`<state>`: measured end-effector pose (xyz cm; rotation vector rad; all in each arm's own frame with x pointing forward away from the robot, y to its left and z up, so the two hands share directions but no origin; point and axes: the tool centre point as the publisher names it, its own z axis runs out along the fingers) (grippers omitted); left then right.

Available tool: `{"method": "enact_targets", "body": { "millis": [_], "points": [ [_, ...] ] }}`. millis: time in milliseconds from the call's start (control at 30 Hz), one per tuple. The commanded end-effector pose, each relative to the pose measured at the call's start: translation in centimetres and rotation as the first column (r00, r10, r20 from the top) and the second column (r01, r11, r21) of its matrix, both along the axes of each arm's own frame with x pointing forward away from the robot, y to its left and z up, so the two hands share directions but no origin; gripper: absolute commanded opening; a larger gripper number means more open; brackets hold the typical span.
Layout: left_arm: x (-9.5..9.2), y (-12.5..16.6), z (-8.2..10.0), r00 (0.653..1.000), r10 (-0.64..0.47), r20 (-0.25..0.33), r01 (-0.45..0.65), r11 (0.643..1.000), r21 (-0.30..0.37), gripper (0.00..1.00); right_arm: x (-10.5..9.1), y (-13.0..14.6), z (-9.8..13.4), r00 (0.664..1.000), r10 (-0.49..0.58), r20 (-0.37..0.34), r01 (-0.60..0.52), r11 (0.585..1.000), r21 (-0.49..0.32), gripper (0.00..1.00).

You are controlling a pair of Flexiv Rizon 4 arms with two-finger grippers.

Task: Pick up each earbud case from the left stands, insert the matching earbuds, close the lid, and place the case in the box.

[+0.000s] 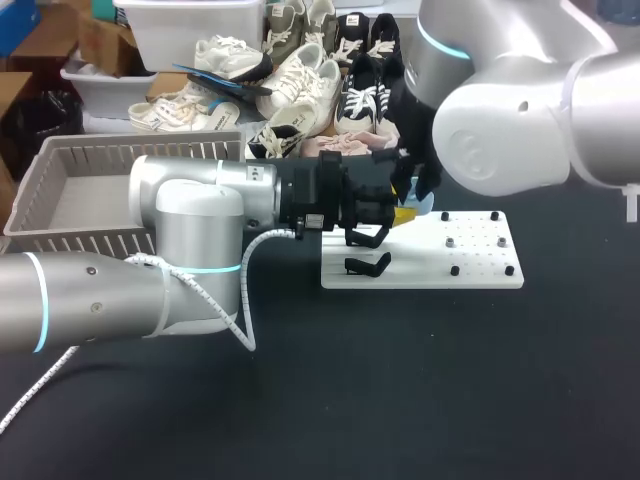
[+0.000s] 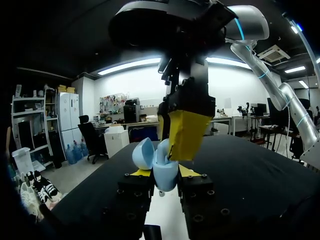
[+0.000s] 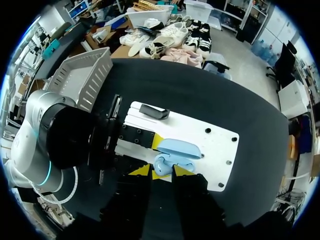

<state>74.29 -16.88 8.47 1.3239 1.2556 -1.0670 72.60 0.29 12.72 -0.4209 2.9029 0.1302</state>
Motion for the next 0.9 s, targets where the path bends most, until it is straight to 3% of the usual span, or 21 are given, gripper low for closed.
{"method": "enact_targets", "body": {
  "millis": [33, 500, 700, 900],
  "points": [
    [0.0, 0.0, -0.1, 1.000, 0.000, 0.001, 0.000, 1.000, -0.002, 0.00, -0.1, -0.1, 0.4, 1.000, -0.011, 0.006, 0.011, 1.000, -0.008, 0.26],
    [0.0, 0.0, -0.1, 1.000, 0.000, 0.001, 0.000, 1.000, -0.002, 0.00, 0.7, -0.7, 1.0, 0.999, -0.038, 0.019, 0.038, 0.999, -0.004, 0.26],
    [0.0, 0.0, -0.1, 1.000, 0.000, 0.001, 0.000, 1.000, -0.002, 0.00, 2.9, -1.0, 2.3, 0.997, -0.061, 0.054, 0.060, 0.998, 0.009, 0.28],
    [0.0, 0.0, -0.1, 1.000, 0.000, 0.001, 0.000, 1.000, -0.002, 0.00, 6.1, -2.0, 1.8, 0.994, -0.105, 0.030, 0.104, 0.994, 0.029, 0.29]
  ]
}}
